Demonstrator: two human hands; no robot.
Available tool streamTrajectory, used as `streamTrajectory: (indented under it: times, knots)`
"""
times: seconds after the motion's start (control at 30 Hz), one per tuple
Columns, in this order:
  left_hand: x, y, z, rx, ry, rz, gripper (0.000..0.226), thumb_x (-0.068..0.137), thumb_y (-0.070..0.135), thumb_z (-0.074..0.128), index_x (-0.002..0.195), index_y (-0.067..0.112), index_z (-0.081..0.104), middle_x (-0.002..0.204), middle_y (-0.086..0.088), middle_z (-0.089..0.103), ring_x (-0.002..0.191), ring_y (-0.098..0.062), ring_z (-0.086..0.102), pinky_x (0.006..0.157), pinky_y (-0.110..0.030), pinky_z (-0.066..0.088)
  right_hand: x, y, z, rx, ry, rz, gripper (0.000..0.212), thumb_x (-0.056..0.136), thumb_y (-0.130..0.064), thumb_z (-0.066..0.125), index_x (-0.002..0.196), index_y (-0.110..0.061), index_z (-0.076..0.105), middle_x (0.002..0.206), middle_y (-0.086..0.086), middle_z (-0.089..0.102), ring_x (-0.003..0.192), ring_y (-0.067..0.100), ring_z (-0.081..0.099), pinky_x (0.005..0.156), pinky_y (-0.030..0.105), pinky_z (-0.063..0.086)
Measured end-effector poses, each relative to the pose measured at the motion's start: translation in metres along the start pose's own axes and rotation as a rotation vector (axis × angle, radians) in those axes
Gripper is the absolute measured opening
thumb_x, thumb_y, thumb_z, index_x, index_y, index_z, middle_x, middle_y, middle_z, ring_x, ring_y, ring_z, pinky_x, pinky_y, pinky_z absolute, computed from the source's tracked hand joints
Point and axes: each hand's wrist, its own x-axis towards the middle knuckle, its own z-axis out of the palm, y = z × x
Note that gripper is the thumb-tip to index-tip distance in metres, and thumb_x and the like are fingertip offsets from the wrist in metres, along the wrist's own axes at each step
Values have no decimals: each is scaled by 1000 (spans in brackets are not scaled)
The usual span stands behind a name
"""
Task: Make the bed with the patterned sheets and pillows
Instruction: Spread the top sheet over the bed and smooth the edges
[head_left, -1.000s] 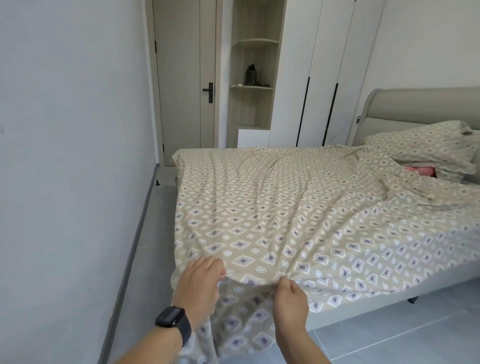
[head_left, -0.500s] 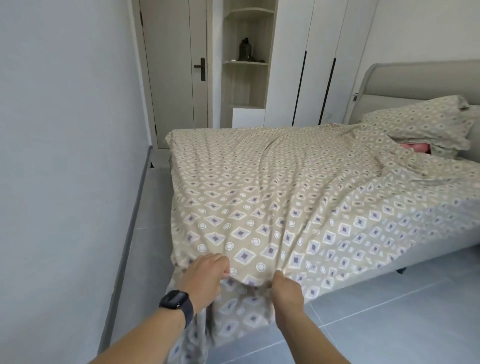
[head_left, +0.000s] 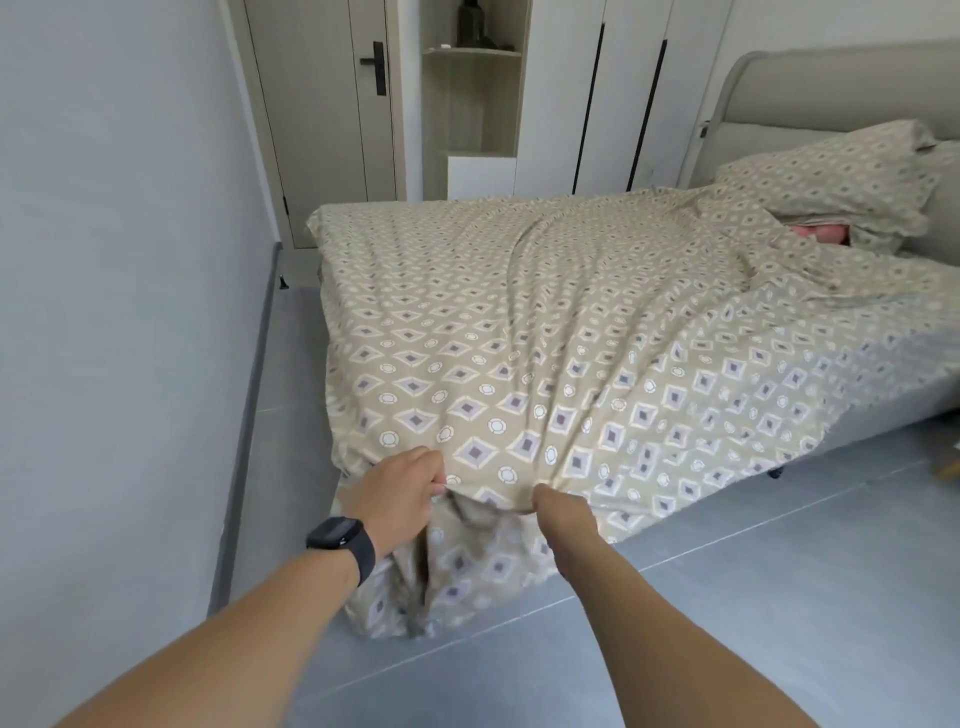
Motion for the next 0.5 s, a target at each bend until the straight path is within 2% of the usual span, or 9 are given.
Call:
streamTrajectory:
  times: [0.07,0.13,0.2,0.27,0.33,0.37,0.43,0.5]
  knots:
    - [2,-1,4,-31,-3,-21,18,97,18,58,84,27,51,87,12,53,82,-15,54,72,-36,47,3,-1,-1,150,-61,103,11,84,-20,47,74,-17,45,67,3,41,54,19,34,50,24,29]
    - [1,-6,8,-89,-41,-54,13,98,24,59,86,28,57,89,13,55,84,-11,56,76,-36,49,8,2,0,114,-97,131,9,85,-16,51,77,-16,46,65,2,35,52,18,27,48,24,24]
    - [-1,-17,12,-184,-22,-92,8,98,29,61,90,29,62,90,15,60,84,-6,58,78,-35,52,7,4,3,57,-104,98,10,86,-20,60,82,-15,53,70,2,42,57,19,34,52,26,30]
    - [-1,-31,13,-323,123,-220,4,98,30,61,97,29,64,95,14,62,83,-5,61,78,-34,54,6,3,12,-13,-63,2,13,91,-23,59,88,-11,55,79,3,50,73,24,48,67,30,41]
    - [0,-45,10,-382,319,-422,15,98,28,59,112,23,63,109,4,61,83,-12,62,79,-34,53,1,-7,25,-95,-54,-128,15,93,-21,53,82,-11,55,84,4,55,85,27,53,77,32,43]
    - [2,-54,11,-441,376,-543,25,97,30,60,121,20,59,118,0,57,85,-15,61,79,-34,51,-2,-12,34,-113,-92,-195,21,92,-19,52,72,-12,55,79,5,56,80,26,52,75,33,42]
    - [3,-68,12,-669,318,-743,47,93,42,66,132,18,52,128,-2,55,99,-19,60,85,-36,49,-12,-21,52,-90,-193,-294,33,89,-19,52,56,-18,50,63,2,51,65,23,46,67,33,38]
    - [2,-70,18,-856,90,-768,48,92,47,69,130,21,54,129,-1,61,111,-21,60,96,-41,50,-20,-28,65,-61,-252,-360,36,87,-21,53,52,-20,48,56,-1,47,59,21,41,63,32,35]
